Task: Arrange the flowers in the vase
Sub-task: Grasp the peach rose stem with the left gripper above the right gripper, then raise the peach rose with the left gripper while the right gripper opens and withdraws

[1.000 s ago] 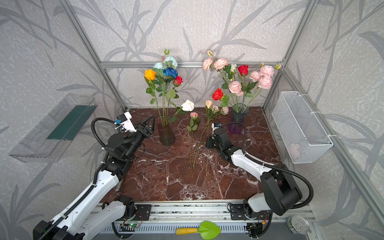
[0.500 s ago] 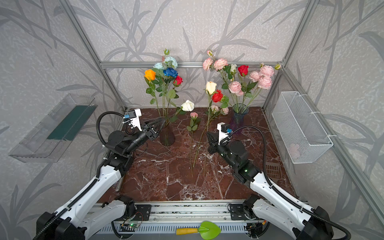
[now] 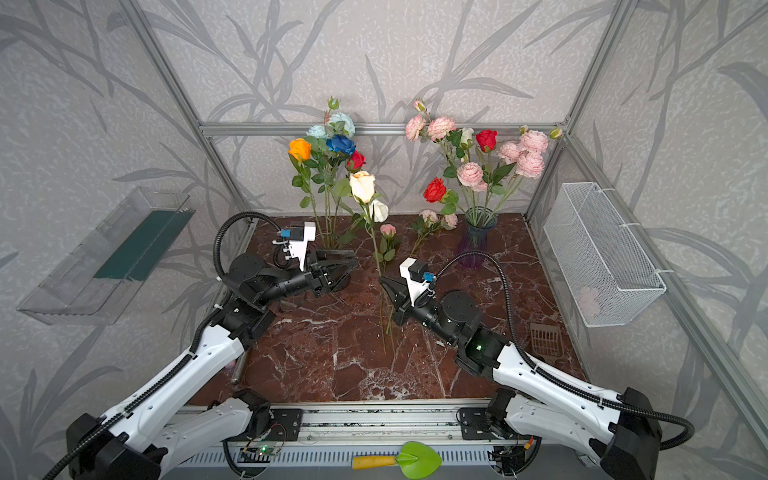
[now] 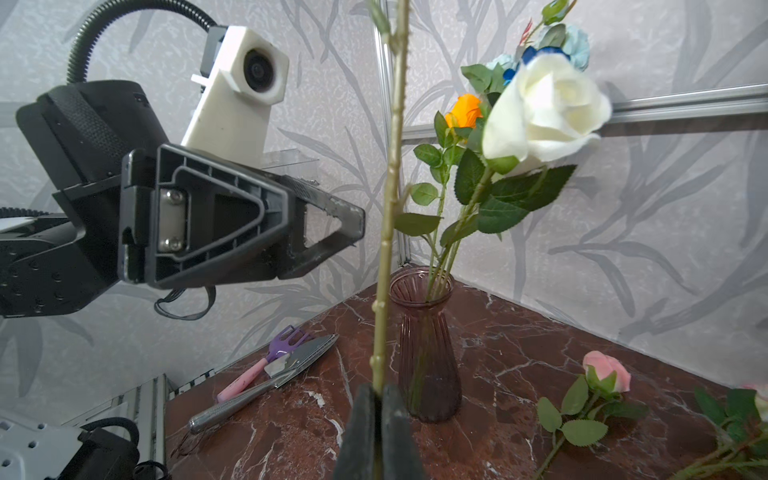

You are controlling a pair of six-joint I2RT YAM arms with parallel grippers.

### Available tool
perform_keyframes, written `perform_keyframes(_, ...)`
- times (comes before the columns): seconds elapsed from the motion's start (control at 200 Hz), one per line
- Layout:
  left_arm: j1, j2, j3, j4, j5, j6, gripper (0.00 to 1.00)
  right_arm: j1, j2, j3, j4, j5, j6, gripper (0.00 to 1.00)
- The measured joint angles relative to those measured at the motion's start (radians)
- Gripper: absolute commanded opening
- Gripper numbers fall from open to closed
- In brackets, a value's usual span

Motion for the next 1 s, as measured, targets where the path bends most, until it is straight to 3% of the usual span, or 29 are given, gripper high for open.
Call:
perform_keyframes(0.19,-0.026,0.005,0.0,-0.032,0.006,0.036,0.5,0.04,0.074,0.051,0.016,-0.038,-0.009,0.0)
perform_keyframes(0.605,-0.031,0.006,0.0,-0.032,-0.002,0.058,0.0,0.059,0.129,0.075,0.03,-0.067,-0.009,0.0)
perform_keyframes(0.72,-0.031,0.006,0.0,-0.031,-0.01,0.061,0.0,0.059,0.129,0.075,0.035,-0.064,0.0,0.3)
perform_keyframes(0.765,-0.031,0.006,0.0,-0.032,-0.019,0.063,0.0,0.059,0.129,0.075,0.037,-0.064,0.005,0.37)
perform_keyframes(1.0,-0.03,-0.039,0.008,-0.138,-0.148,0.153,0.0,0.061,0.079,0.059,0.034,-0.028,0.003,0.43)
